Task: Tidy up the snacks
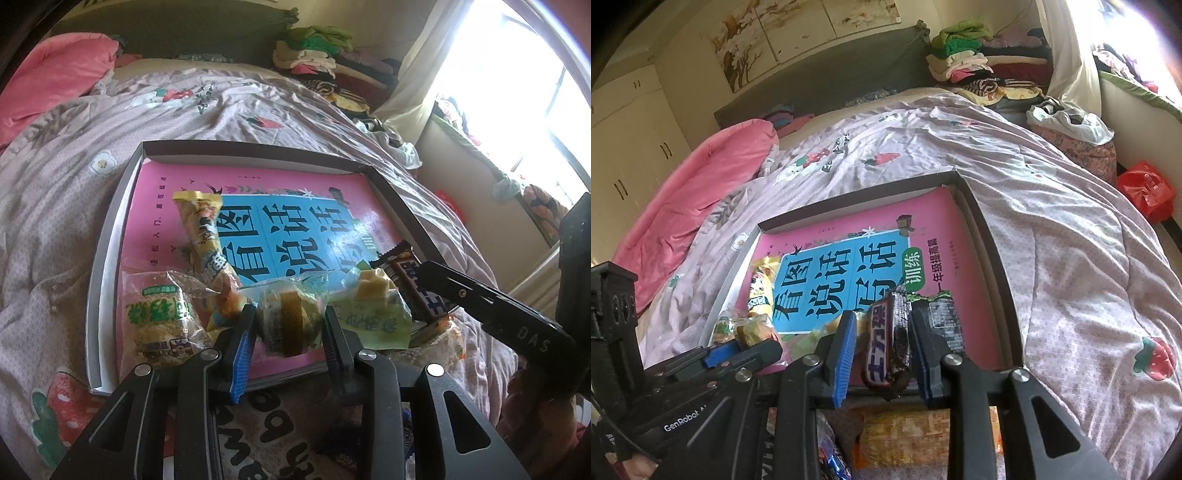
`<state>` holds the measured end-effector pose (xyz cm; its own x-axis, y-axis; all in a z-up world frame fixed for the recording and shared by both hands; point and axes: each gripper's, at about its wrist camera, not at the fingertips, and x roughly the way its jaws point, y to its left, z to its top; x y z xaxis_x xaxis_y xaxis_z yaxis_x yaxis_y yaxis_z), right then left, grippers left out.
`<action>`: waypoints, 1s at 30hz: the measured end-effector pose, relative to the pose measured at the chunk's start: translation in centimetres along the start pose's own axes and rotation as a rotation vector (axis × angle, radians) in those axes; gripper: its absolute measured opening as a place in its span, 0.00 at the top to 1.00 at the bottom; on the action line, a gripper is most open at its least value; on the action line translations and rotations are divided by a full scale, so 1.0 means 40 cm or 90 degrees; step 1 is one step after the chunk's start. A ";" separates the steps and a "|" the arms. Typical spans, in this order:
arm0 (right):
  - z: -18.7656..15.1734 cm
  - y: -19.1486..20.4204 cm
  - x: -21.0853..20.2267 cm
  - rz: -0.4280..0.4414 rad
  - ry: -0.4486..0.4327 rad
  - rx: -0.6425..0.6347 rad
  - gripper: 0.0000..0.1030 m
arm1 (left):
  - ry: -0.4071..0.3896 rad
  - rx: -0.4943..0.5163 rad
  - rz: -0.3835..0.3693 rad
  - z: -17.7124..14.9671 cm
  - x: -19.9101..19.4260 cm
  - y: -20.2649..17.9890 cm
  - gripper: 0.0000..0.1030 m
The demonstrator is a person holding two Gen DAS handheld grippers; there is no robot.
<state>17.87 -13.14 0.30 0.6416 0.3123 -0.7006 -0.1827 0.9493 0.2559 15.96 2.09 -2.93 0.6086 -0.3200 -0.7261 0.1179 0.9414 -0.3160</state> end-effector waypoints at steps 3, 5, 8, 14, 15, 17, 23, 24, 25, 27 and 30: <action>0.001 0.001 -0.005 0.001 -0.001 0.000 0.72 | 0.000 -0.002 -0.001 0.000 0.000 0.000 0.65; 0.001 0.001 -0.006 -0.001 -0.001 0.001 0.72 | -0.001 -0.002 -0.004 0.000 -0.002 0.000 0.65; 0.002 0.000 -0.006 0.000 -0.001 0.002 0.72 | -0.005 -0.002 -0.006 0.000 -0.005 0.001 0.65; 0.002 0.000 -0.008 0.002 0.000 0.002 0.69 | -0.007 -0.004 -0.011 0.001 -0.008 0.001 0.65; 0.002 -0.001 -0.009 0.000 0.000 0.003 0.68 | -0.008 -0.005 -0.010 0.001 -0.008 0.001 0.65; 0.003 -0.001 -0.008 0.002 0.000 0.004 0.68 | -0.009 -0.005 -0.012 0.001 -0.009 0.000 0.65; 0.000 0.002 -0.013 0.002 -0.002 0.003 0.67 | -0.010 -0.009 -0.019 0.002 -0.016 -0.002 0.63; 0.000 0.002 -0.013 0.002 -0.002 0.003 0.67 | -0.011 -0.009 -0.020 0.003 -0.020 -0.002 0.62; -0.001 0.001 -0.014 0.002 -0.002 0.003 0.67 | -0.012 -0.009 -0.022 0.002 -0.022 -0.004 0.60; -0.001 0.001 -0.014 0.003 -0.001 0.003 0.67 | -0.014 -0.011 -0.024 0.004 -0.027 -0.002 0.59; 0.000 0.002 -0.016 0.003 -0.002 0.003 0.66 | -0.015 -0.014 -0.030 0.004 -0.033 -0.003 0.57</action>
<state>17.45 -13.27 0.79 0.6427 0.3168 -0.6976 -0.1821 0.9476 0.2626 15.27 2.40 -1.81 0.6210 -0.3617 -0.6954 0.1302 0.9224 -0.3636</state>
